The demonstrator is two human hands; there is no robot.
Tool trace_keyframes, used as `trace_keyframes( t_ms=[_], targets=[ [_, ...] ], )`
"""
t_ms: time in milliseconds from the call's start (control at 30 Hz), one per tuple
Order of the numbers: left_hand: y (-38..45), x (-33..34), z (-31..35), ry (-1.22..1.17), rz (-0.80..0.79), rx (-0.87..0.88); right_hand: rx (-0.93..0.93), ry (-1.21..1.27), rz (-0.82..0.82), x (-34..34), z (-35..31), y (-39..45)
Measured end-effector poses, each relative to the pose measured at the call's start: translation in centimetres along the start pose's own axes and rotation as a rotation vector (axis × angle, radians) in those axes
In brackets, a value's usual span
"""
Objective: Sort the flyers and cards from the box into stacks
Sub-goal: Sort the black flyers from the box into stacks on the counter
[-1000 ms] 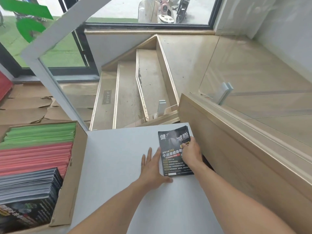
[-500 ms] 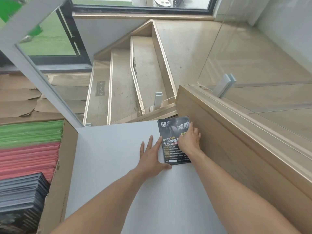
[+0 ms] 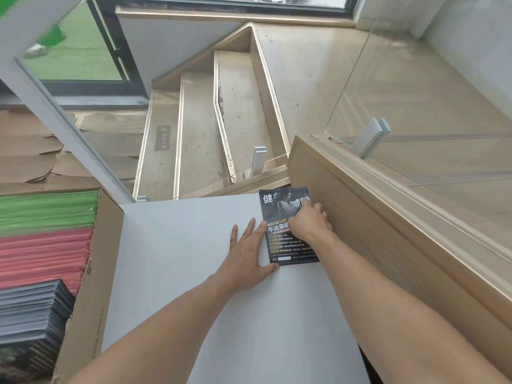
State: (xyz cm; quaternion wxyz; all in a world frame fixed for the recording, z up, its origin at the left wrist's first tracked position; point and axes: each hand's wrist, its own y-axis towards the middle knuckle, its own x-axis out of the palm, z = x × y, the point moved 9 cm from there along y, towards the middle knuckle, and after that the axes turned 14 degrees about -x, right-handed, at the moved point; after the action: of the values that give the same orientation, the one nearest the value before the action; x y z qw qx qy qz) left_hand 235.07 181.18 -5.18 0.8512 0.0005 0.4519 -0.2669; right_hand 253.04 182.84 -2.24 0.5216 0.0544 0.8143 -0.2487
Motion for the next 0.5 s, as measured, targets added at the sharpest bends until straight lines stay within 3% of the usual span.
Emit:
trace_keyframes(
  t_ms=[367,500],
  targets=[
    [0.0,-0.3,-0.1,-0.047,0.003,-0.034,0.008,0.006,0.004,0.4,-0.4,-0.3],
    [-0.8,-0.5,-0.5,-0.077,0.030,-0.056,-0.227,-0.016,0.199,-0.7,-3.7,-2.4]
  ],
)
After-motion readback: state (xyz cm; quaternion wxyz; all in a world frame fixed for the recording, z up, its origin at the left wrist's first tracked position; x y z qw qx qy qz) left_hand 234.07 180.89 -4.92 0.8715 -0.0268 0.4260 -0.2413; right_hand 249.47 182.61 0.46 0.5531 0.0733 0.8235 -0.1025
